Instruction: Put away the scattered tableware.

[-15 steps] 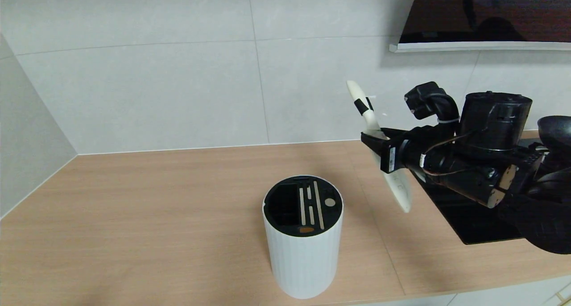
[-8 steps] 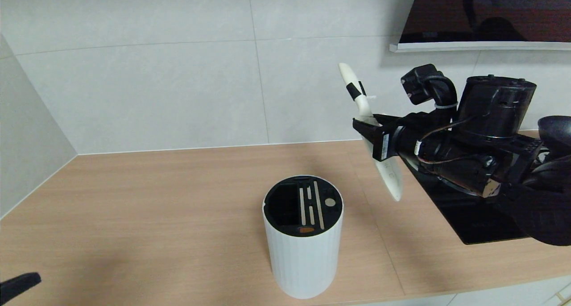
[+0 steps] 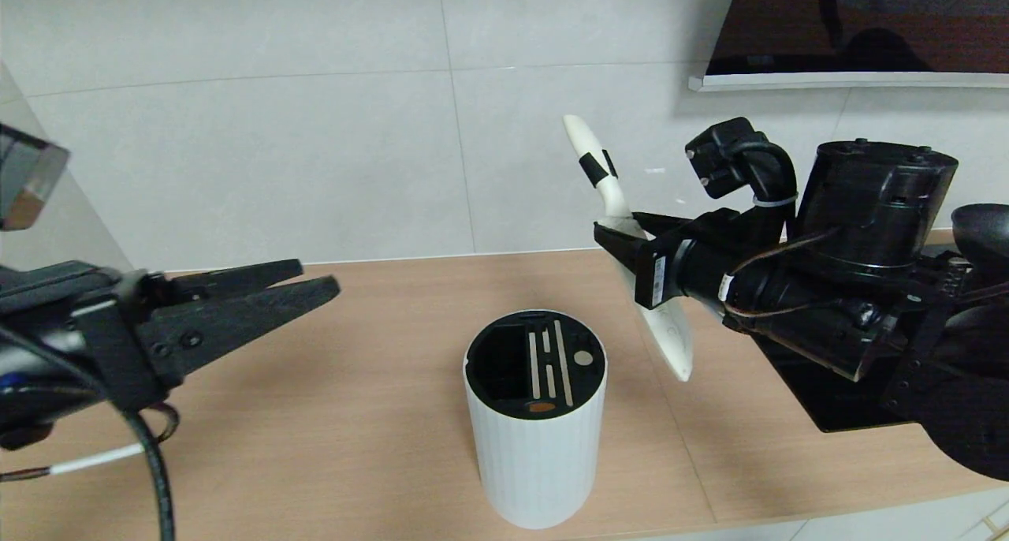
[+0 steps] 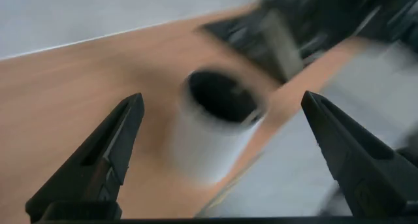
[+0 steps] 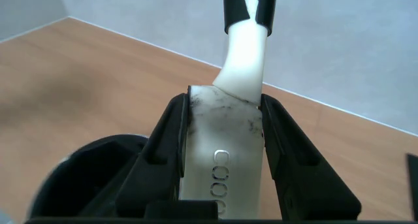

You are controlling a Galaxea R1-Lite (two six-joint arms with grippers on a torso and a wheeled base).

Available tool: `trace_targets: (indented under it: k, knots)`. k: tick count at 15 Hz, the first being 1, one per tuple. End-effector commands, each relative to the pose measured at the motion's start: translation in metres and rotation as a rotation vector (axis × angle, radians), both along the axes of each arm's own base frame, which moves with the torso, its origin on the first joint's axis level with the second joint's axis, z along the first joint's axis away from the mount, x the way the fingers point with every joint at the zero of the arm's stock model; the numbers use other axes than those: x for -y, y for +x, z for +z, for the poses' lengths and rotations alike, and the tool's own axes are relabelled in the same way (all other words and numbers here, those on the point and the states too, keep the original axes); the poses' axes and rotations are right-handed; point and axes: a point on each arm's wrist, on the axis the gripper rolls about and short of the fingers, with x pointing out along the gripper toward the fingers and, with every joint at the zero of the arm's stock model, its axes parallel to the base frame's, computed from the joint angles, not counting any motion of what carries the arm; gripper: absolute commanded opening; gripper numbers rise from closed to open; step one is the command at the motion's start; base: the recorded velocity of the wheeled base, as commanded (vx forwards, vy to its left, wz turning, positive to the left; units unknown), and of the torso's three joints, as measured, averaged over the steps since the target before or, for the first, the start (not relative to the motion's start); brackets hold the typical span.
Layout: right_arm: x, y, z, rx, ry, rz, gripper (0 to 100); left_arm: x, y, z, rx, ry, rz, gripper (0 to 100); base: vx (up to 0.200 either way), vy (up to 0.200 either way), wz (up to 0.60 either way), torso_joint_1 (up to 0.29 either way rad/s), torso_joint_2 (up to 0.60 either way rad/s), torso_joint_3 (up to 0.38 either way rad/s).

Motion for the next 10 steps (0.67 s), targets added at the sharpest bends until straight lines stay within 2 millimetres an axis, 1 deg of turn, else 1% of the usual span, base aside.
trace_targets:
  k: [1,2,3,4,6,8,10]
  knots:
    - [-0.006,-0.012,0.004,0.007,0.010,0.027,0,0.023,0.033,-0.009,-0.091,-0.037,-0.065,100,0.000,0.000,0.00,0.000,0.00,0.000]
    - [-0.010,-0.018,0.005,0.008,0.015,0.046,0,0.029,0.038,-0.006,-0.098,-0.073,-0.084,100,0.000,0.000,0.00,0.000,0.00,0.000]
    - [-0.010,-0.018,0.005,0.008,0.015,0.046,0,0.029,0.038,-0.006,-0.098,-0.073,-0.084,100,0.000,0.000,0.00,0.000,0.00,0.000]
    - [-0.016,-0.026,0.002,0.000,0.010,0.078,0,0.044,0.044,-0.007,-0.126,-0.133,-0.134,100,0.000,0.000,0.00,0.000,0.00,0.000]
    - [-0.020,-0.030,0.000,-0.006,0.004,0.098,0,0.055,0.048,-0.012,-0.143,-0.159,-0.155,100,0.000,0.000,0.00,0.000,0.00,0.000]
    - [-0.024,-0.035,-0.001,-0.011,0.001,0.118,0,0.078,0.054,-0.026,-0.147,-0.183,-0.148,100,0.000,0.000,0.00,0.000,0.00,0.000]
    - [-0.026,-0.036,-0.005,-0.018,-0.007,0.124,0,0.093,0.054,-0.034,-0.123,-0.209,-0.172,100,0.000,0.000,0.00,0.000,0.00,0.000]
